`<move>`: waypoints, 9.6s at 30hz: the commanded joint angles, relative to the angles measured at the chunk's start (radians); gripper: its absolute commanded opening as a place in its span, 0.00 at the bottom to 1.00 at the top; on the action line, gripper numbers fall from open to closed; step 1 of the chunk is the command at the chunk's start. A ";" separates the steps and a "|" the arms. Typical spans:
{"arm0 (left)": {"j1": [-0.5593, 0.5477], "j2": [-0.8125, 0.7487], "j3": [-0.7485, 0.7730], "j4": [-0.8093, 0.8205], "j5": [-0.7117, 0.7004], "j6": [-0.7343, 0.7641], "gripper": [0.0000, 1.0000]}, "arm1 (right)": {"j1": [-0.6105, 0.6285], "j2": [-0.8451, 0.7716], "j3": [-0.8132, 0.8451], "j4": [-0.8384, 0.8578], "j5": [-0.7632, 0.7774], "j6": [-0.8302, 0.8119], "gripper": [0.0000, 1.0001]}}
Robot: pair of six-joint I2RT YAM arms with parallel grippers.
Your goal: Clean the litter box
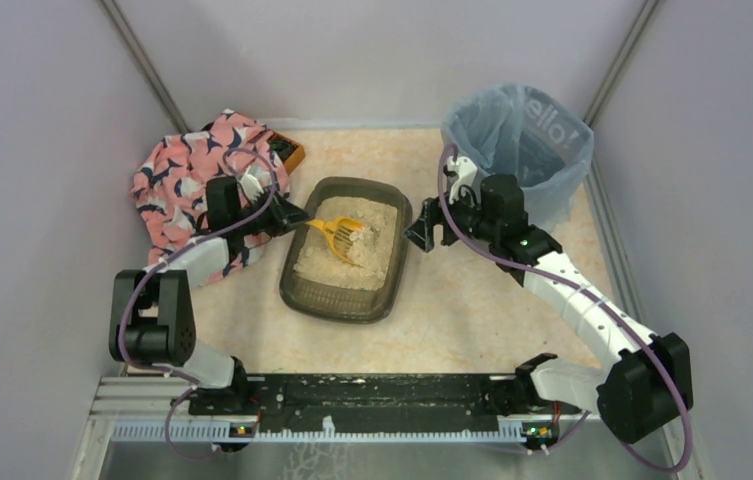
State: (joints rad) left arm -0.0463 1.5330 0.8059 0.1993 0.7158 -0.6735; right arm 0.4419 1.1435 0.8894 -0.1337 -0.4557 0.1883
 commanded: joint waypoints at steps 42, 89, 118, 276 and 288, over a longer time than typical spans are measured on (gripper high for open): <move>0.092 -0.105 -0.351 0.663 0.052 -0.540 0.00 | -0.006 0.014 -0.009 0.073 -0.035 0.022 0.83; 0.132 -0.292 -0.555 0.595 0.012 -0.592 0.00 | -0.006 0.026 -0.004 0.066 -0.046 0.015 0.83; 0.160 -0.162 -0.579 0.768 0.113 -0.607 0.00 | 0.023 -0.010 0.338 -0.113 0.039 -0.051 0.83; -0.106 -0.339 0.348 -0.175 -0.313 0.126 0.00 | 0.121 -0.301 0.029 0.046 0.555 -0.089 0.77; -0.416 -0.269 0.268 -0.474 -0.955 0.404 0.00 | 0.121 -0.260 0.010 0.082 0.495 -0.068 0.77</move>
State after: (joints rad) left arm -0.3809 1.2373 1.0706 -0.2073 0.0395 -0.3676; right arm 0.5545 0.8722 0.9028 -0.1165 0.0761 0.1051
